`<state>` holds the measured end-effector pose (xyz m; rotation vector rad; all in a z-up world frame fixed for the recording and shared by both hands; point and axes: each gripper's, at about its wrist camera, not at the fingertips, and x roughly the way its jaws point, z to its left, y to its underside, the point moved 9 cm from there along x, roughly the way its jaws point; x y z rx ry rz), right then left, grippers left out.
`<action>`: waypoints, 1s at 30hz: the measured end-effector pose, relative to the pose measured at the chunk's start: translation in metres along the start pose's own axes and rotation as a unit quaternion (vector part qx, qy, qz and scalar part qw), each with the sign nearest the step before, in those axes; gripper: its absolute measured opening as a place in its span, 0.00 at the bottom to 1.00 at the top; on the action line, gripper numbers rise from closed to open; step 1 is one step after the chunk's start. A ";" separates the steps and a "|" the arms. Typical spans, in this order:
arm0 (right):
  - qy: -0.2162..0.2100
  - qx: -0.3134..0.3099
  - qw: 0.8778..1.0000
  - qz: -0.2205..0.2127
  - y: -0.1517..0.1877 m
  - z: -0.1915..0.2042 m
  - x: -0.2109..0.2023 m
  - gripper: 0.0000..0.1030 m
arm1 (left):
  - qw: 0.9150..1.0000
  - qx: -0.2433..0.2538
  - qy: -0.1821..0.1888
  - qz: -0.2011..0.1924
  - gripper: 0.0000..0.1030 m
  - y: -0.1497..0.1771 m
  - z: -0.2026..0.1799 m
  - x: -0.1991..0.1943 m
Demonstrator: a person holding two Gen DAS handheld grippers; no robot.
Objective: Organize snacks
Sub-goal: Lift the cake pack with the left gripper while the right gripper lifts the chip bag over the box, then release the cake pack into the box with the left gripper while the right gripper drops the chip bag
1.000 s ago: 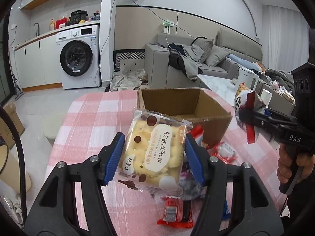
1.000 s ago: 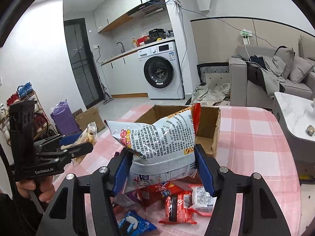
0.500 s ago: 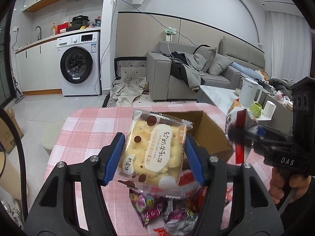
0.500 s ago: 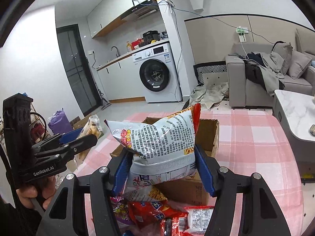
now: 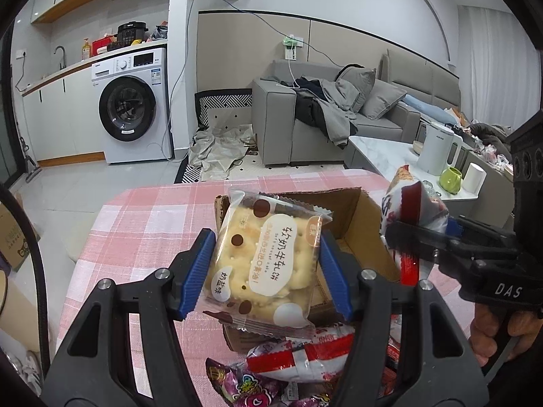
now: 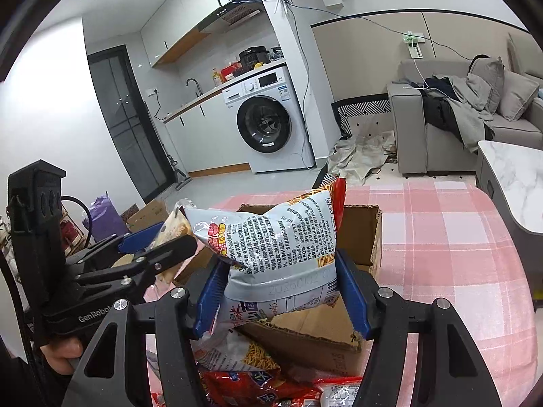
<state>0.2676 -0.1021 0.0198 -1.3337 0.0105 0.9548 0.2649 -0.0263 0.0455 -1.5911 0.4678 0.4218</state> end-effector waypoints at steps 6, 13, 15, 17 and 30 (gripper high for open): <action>-0.005 0.003 1.000 0.004 -0.003 -0.006 0.011 0.62 | 1.000 0.005 -0.003 0.009 0.57 0.002 0.000 0.029; -0.004 0.008 1.000 0.020 0.000 -0.012 0.030 0.62 | 1.000 0.008 -0.007 0.026 0.57 0.008 0.003 0.057; -0.003 0.008 1.000 0.024 0.001 -0.014 0.034 0.62 | 1.000 0.011 -0.009 0.027 0.57 0.009 0.004 0.062; -0.002 0.010 1.000 0.028 0.001 -0.016 0.038 0.62 | 0.999 0.012 -0.008 0.029 0.57 0.008 0.004 0.066; 0.003 0.021 0.999 0.038 -0.001 -0.022 0.048 0.65 | 0.999 0.006 -0.014 0.049 0.57 0.011 0.006 0.075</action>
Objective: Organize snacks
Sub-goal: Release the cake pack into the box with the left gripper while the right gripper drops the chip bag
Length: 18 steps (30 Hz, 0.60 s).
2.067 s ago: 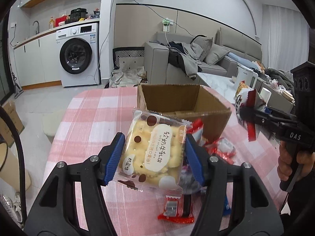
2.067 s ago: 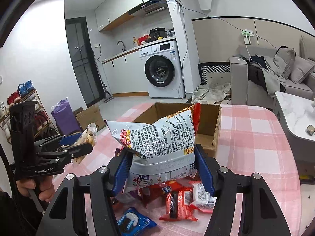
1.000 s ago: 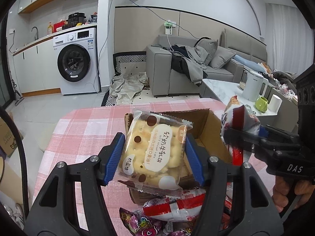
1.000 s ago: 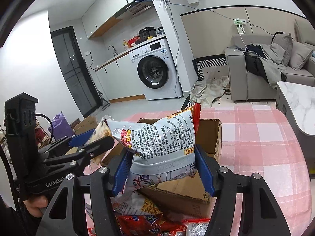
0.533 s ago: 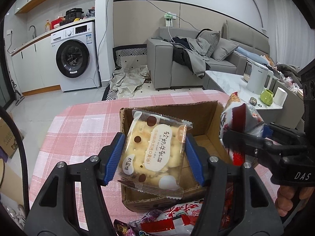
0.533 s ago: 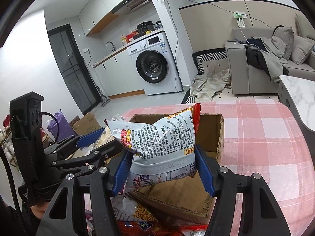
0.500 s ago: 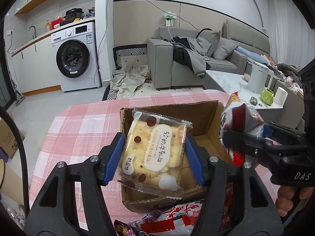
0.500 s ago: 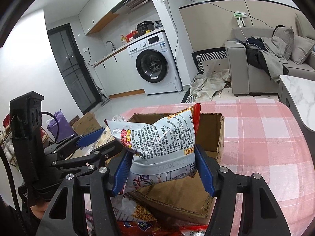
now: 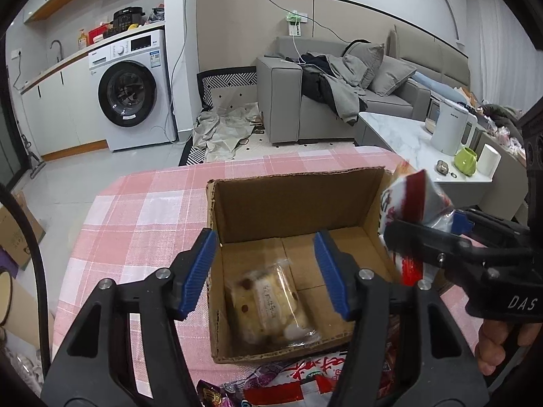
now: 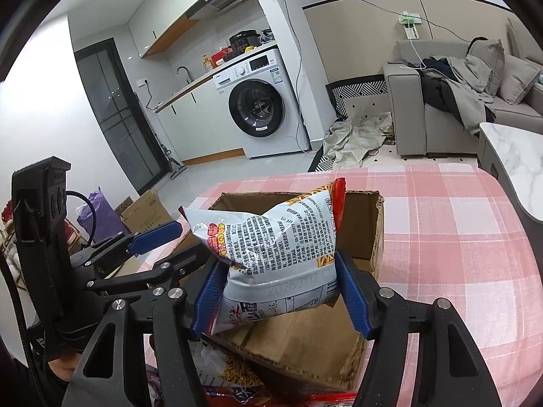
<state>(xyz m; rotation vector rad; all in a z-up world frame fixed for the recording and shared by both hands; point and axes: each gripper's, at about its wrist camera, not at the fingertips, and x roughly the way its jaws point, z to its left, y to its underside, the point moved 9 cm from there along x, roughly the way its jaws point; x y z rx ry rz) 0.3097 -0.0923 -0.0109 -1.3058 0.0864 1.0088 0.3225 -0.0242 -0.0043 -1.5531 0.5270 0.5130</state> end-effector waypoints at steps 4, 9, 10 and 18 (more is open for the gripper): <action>0.001 0.003 1.000 -0.014 -0.005 -0.001 -0.009 0.82 | 1.000 -0.015 0.021 -0.007 0.79 -0.001 0.001 -0.009; 0.012 0.002 0.999 -0.035 -0.011 -0.004 -0.030 0.99 | 1.000 -0.011 0.015 -0.022 0.82 0.000 0.001 -0.028; 0.017 0.003 0.999 -0.038 -0.011 -0.006 -0.035 1.00 | 1.000 -0.013 0.012 -0.024 0.82 0.001 0.002 -0.032; 0.026 0.008 0.999 -0.044 0.008 -0.011 -0.065 1.00 | 0.999 -0.026 0.009 -0.042 1.00 0.015 0.008 -0.072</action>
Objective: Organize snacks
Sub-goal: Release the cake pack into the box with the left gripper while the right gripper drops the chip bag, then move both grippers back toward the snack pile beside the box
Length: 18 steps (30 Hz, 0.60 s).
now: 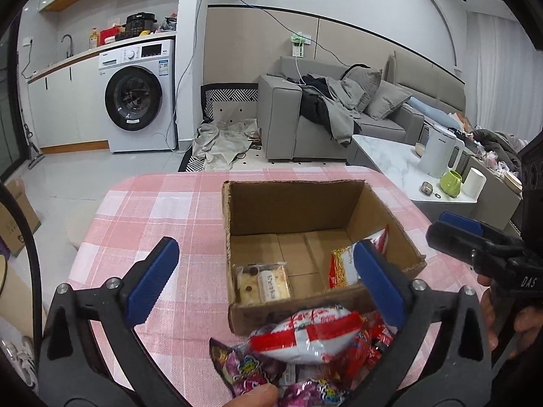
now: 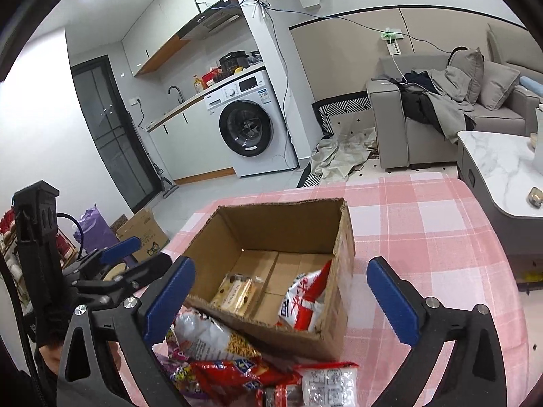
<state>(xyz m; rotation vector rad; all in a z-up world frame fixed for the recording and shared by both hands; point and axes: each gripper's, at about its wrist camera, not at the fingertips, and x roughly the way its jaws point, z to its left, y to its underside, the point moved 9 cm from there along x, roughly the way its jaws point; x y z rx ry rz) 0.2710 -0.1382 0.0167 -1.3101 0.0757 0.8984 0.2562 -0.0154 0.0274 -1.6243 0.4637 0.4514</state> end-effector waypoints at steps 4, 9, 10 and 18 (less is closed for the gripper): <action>0.005 -0.003 1.000 0.007 0.011 -0.001 -0.009 1.00 | 1.000 0.000 -0.007 0.007 1.00 0.013 0.007 -0.015; 0.014 -0.006 1.000 0.019 0.027 -0.004 -0.019 1.00 | 1.000 0.003 -0.015 0.016 1.00 0.033 0.016 -0.031; 0.017 -0.008 1.000 0.022 0.031 -0.004 -0.021 1.00 | 1.000 0.004 -0.017 0.017 1.00 0.038 0.018 -0.035; 0.033 -0.015 0.998 0.046 0.064 -0.006 -0.030 1.00 | 0.999 -0.005 -0.018 0.036 1.00 0.073 0.031 -0.050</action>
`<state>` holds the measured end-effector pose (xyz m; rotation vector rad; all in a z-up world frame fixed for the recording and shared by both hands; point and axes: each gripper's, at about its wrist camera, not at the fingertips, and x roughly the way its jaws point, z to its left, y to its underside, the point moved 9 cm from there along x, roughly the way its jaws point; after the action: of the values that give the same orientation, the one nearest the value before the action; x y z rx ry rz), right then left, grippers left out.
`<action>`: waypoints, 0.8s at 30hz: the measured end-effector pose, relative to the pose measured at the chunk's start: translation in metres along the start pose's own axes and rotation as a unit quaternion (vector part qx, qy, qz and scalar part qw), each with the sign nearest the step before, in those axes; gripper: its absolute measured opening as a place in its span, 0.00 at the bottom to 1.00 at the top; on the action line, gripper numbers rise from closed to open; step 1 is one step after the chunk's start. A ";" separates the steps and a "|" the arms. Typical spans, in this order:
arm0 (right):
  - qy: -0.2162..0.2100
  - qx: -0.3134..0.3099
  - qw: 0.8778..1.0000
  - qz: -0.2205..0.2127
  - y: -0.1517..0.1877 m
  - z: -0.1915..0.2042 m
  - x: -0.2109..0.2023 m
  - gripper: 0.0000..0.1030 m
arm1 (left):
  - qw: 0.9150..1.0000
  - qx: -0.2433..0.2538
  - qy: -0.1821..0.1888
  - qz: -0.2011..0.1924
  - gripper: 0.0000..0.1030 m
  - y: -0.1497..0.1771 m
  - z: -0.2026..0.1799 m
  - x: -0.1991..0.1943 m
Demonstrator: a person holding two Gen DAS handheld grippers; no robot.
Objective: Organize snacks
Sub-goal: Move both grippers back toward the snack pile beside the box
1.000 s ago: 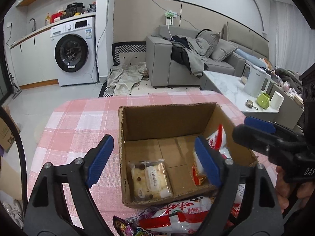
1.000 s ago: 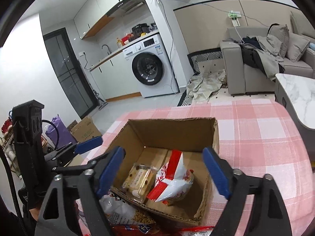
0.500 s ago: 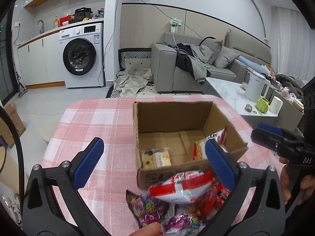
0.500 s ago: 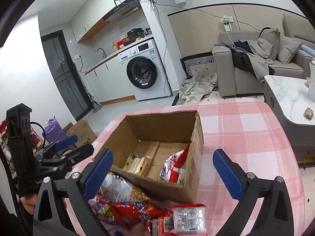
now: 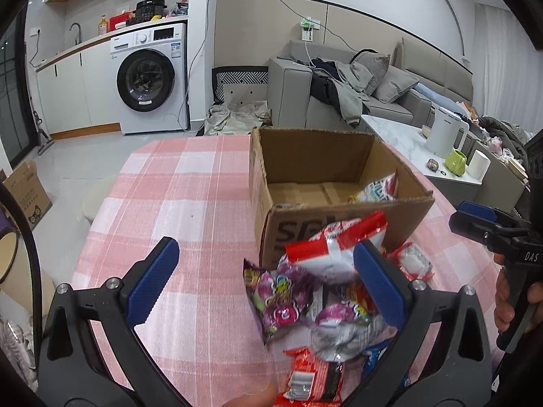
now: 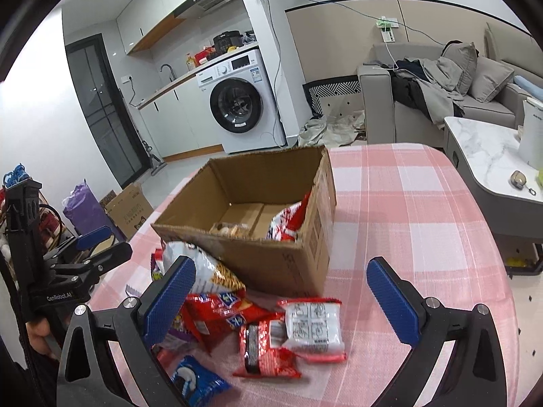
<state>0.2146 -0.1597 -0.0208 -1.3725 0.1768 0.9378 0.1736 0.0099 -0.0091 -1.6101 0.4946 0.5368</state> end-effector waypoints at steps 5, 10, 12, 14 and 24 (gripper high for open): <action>0.012 -0.003 1.000 0.019 0.021 -0.004 0.005 1.00 | 1.000 0.007 0.001 0.012 1.00 0.015 -0.001 0.000; 0.021 -0.010 0.999 0.037 0.031 -0.007 0.009 1.00 | 1.000 0.009 0.011 0.021 1.00 0.023 -0.008 -0.002; 0.023 -0.010 0.999 0.045 0.034 -0.010 0.011 1.00 | 1.000 0.013 0.016 0.023 1.00 0.024 -0.012 -0.002; 0.032 -0.009 0.998 0.053 0.038 -0.014 0.014 1.00 | 0.999 0.018 0.021 0.027 1.00 0.024 -0.018 -0.003; 0.031 -0.002 0.996 0.086 0.049 -0.023 0.028 1.00 | 0.997 0.043 0.047 0.043 1.00 0.034 -0.045 -0.005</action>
<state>0.2097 -0.1716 -0.0802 -1.4081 0.3458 1.0389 0.1511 -0.0386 -0.0293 -1.5414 0.6520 0.4999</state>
